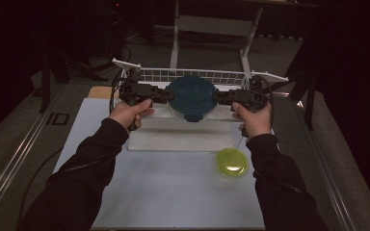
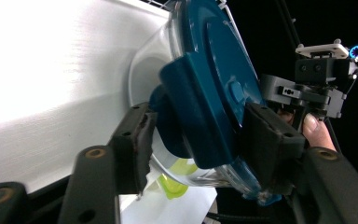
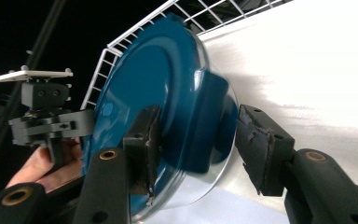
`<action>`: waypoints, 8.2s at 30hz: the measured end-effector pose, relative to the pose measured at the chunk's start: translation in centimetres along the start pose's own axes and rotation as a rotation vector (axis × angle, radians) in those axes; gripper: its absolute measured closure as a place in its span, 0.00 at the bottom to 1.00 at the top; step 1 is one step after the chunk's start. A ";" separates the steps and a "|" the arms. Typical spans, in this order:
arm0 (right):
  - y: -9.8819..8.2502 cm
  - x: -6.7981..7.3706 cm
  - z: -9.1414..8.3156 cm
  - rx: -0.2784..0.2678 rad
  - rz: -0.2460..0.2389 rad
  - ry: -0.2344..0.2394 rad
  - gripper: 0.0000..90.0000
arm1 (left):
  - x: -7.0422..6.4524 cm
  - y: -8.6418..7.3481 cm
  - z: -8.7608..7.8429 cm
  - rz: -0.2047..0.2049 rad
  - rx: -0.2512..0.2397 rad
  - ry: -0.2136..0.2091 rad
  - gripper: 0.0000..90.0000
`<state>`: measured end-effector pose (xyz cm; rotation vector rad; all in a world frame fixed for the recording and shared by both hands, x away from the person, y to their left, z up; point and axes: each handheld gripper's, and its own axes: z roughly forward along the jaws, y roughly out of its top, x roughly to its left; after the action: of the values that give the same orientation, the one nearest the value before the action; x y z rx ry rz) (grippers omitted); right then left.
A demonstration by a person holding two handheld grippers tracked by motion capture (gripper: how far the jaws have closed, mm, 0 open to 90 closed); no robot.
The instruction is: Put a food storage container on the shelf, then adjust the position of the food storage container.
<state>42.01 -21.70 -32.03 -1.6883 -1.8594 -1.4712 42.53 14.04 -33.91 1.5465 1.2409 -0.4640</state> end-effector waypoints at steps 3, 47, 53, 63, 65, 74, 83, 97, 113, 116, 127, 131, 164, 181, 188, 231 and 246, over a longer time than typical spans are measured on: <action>0.0 0.2 0.1 0.000 -0.015 -0.011 0.53 | -0.1 0.0 -0.1 0.014 0.004 0.006 0.48; -7.8 6.2 -0.6 0.042 -0.368 0.017 0.99 | -3.0 -13.1 -4.2 0.590 -0.236 0.174 0.14; -9.1 6.7 1.0 0.097 -0.393 0.023 1.00 | -1.7 -16.3 -3.5 0.626 -0.217 0.197 0.01; -8.3 6.1 2.1 0.066 -0.370 -0.024 1.00 | -0.6 -21.0 -1.9 0.692 -0.195 0.201 0.01; -8.0 6.0 2.1 0.064 -0.362 -0.021 1.00 | -0.3 -22.0 -1.6 0.703 -0.203 0.179 0.01; -6.9 5.8 2.7 0.055 -0.351 -0.042 1.00 | 1.0 -24.0 -0.9 0.751 -0.222 0.195 0.01; -6.2 5.4 3.0 0.033 -0.339 -0.059 1.00 | 1.5 -24.1 -1.2 0.754 -0.249 0.221 0.01; -8.7 5.2 1.2 0.004 -0.415 -0.021 0.64 | 1.7 -24.2 -1.9 0.762 -0.240 0.188 0.01; -14.9 0.1 -4.3 -0.140 -0.594 -0.018 0.19 | 3.3 -24.6 -1.8 0.765 -0.252 0.183 0.01; -15.6 -1.1 -5.2 -0.160 -0.615 -0.006 0.18 | 3.6 -24.7 -1.7 0.761 -0.245 0.180 0.01; -17.4 -6.1 -7.1 -0.129 -0.569 -0.073 0.23 | 3.9 -24.7 -1.7 0.763 -0.248 0.163 0.01; -17.9 -8.1 -7.3 -0.109 -0.541 -0.158 0.26 | 3.9 -24.6 -1.8 0.764 -0.253 0.158 0.01; -17.8 -18.2 -4.3 0.054 -0.426 -0.388 1.00 | 3.7 -24.7 -1.7 0.771 -0.252 0.152 0.01; -17.9 -17.3 -2.4 0.091 -0.451 -0.343 1.00 | 3.7 -24.7 -1.8 0.775 -0.248 0.148 0.01; -18.0 -16.8 -1.5 0.107 -0.460 -0.319 1.00 | 3.6 -24.8 -1.8 0.779 -0.246 0.148 0.01; -17.6 -13.9 4.4 0.174 -0.496 -0.229 1.00 | 3.6 -25.2 -1.6 0.794 -0.225 0.146 0.01; -18.4 -12.1 7.0 0.217 -0.518 -0.179 1.00 | 3.6 -25.2 -1.6 0.791 -0.226 0.145 0.01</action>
<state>33.19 -20.65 -53.42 -1.3339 -2.5903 -1.2388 21.43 14.89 -48.15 1.7379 0.6616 0.2949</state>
